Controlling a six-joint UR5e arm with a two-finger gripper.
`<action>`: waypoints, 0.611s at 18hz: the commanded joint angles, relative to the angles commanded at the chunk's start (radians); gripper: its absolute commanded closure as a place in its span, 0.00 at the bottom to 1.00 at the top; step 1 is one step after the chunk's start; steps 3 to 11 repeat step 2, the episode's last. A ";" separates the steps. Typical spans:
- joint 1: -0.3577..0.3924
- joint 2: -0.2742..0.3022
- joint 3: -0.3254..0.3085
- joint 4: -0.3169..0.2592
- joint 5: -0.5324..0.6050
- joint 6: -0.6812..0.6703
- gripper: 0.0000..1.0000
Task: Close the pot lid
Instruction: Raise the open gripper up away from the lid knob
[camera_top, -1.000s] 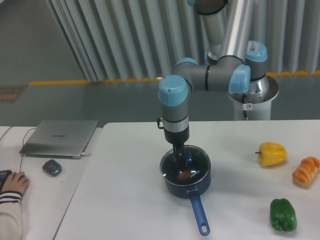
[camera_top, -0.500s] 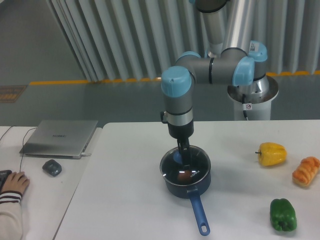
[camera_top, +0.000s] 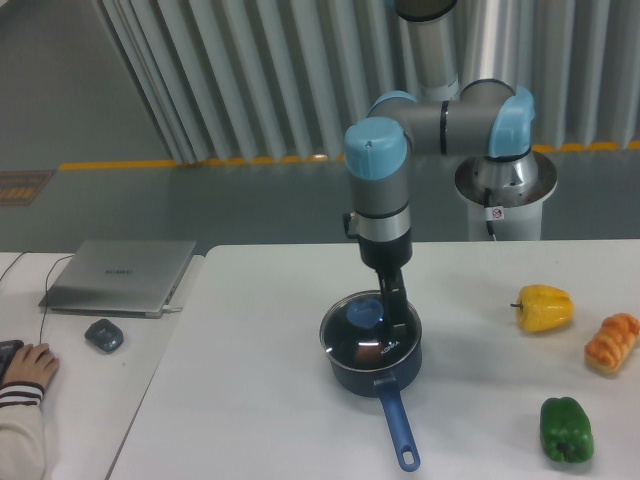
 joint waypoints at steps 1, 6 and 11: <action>0.003 0.002 -0.006 0.000 0.002 0.002 0.00; 0.006 0.005 -0.017 0.000 0.002 0.002 0.00; 0.006 0.005 -0.017 0.000 0.002 0.002 0.00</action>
